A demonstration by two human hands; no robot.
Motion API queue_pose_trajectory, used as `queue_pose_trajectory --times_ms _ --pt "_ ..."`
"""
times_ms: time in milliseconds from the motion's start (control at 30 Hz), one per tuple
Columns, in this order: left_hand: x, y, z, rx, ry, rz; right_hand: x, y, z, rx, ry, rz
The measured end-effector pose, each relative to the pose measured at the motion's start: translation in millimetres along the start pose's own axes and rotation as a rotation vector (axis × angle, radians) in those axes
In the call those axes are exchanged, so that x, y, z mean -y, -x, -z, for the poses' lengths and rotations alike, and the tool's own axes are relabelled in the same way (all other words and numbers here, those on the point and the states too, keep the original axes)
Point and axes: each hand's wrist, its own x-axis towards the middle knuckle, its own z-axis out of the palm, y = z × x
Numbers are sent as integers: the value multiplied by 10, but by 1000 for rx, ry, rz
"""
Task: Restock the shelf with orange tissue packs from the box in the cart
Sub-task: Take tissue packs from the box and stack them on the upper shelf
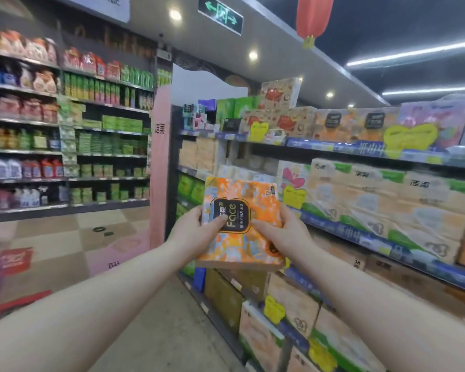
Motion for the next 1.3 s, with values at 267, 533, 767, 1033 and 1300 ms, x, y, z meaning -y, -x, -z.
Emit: queue_pose_trajectory --times_ms 267,533,767,1033,1300 --pt "166 -1498 -56 -46 -36 -51 -116 -1506 -245 -24 21 71" --pt "-59 -2937 -583 -43 34 -165 -161 -2893 154 -153 129 105" --pt "-190 -3978 -1171 107 85 -282 -335 -3553 590 -295 205 54" --pt "-739 -5209 -1696 280 170 -541 -224 -4359 1069 -592 325 26" --pt "-1250 -6106 -2165 505 403 -696 -8 -4945 1470 -834 461 49"
